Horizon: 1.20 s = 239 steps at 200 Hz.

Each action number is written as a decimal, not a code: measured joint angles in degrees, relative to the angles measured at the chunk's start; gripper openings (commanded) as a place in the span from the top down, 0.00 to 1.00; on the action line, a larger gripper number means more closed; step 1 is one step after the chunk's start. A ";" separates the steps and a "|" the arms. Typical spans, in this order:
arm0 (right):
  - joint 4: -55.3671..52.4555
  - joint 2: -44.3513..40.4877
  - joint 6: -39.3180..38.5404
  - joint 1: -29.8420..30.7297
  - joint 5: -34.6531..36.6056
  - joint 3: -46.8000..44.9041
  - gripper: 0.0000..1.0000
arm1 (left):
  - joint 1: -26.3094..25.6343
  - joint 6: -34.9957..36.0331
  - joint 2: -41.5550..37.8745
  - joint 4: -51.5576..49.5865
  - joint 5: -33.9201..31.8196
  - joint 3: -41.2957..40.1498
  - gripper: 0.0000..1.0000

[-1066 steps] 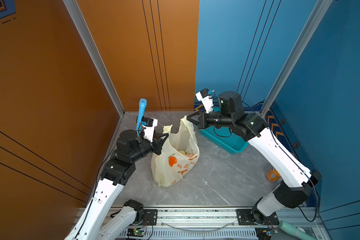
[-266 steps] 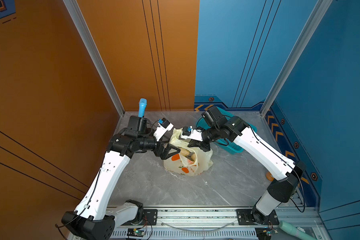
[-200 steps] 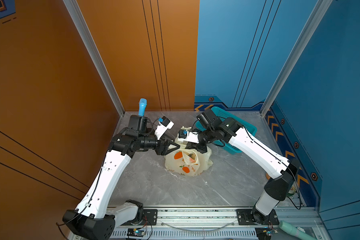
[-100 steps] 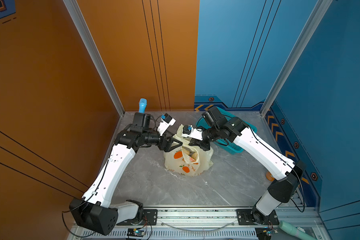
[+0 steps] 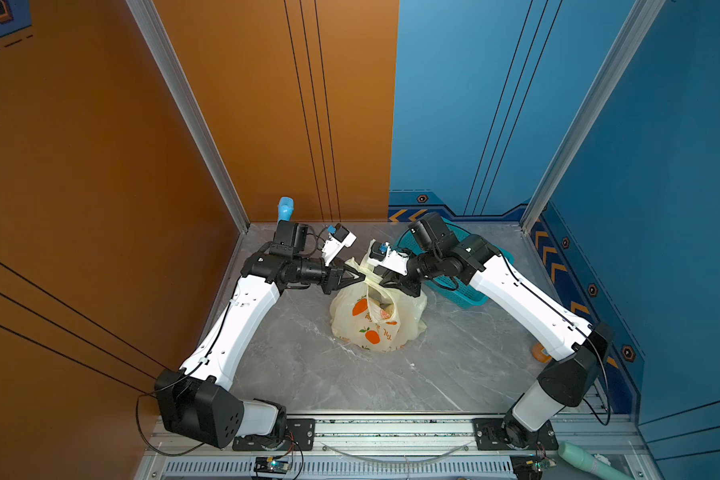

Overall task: Place the pears into plastic bags & tie knots
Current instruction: Tie the plastic bag at the center of the board.

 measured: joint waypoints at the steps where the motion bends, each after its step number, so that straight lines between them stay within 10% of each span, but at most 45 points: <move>1: 0.07 -0.09 0.57 -0.13 -0.07 -0.04 0.61 | 0.07 -0.11 0.00 0.07 0.04 0.00 0.96; 83: 21.75 -5.92 34.84 -3.63 -8.44 -3.06 0.30 | 0.68 -0.66 0.00 1.20 0.48 0.00 0.98; 97: 22.91 -5.11 36.70 -2.89 -9.31 -2.32 0.39 | 0.68 -0.85 0.00 1.18 0.50 0.00 0.98; 133: 22.67 -1.40 38.29 -2.25 -10.01 1.51 1.00 | 0.68 -1.07 0.00 1.20 0.48 0.00 0.89; 193: 22.34 -1.27 38.64 -2.21 -9.99 3.41 1.00 | 0.66 -4.31 1.62 4.24 -0.83 -0.26 0.74; 239: 21.07 -3.17 38.60 -2.23 -8.24 3.87 1.00 | 0.24 -5.09 4.17 4.70 -0.79 -1.64 0.92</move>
